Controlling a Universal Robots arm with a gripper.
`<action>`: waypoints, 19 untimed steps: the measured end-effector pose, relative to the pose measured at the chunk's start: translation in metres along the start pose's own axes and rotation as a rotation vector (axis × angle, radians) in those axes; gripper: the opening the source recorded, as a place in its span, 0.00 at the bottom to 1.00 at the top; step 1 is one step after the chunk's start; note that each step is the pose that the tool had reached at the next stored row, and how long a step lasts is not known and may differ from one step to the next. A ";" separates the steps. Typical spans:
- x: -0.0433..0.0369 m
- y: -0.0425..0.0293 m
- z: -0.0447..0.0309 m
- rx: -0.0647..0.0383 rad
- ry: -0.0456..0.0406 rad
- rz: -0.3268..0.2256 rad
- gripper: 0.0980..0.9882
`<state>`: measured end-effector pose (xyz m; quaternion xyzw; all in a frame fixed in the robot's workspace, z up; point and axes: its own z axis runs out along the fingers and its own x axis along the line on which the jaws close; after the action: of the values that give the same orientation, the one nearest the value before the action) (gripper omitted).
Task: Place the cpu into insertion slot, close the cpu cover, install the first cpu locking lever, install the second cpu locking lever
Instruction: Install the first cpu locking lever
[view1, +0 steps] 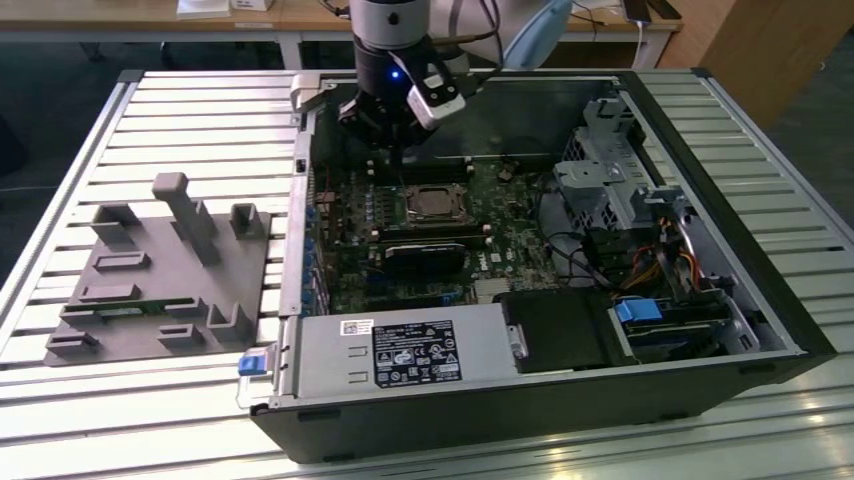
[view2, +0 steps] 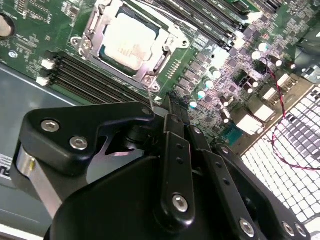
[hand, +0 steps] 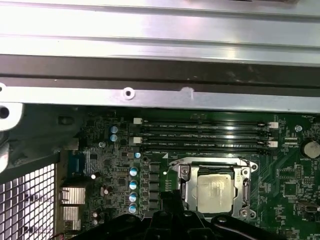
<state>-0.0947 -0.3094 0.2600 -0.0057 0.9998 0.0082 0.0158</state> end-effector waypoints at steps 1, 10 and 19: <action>0.0012 0.0000 0.0002 0.000 0.0000 0.000 0.01; 0.0103 0.0018 0.0023 0.000 0.0000 0.000 0.01; 0.0125 0.0098 0.0044 0.000 0.0001 0.000 0.01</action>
<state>-0.1072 -0.2996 0.2554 -0.0057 0.9998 0.0081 0.0158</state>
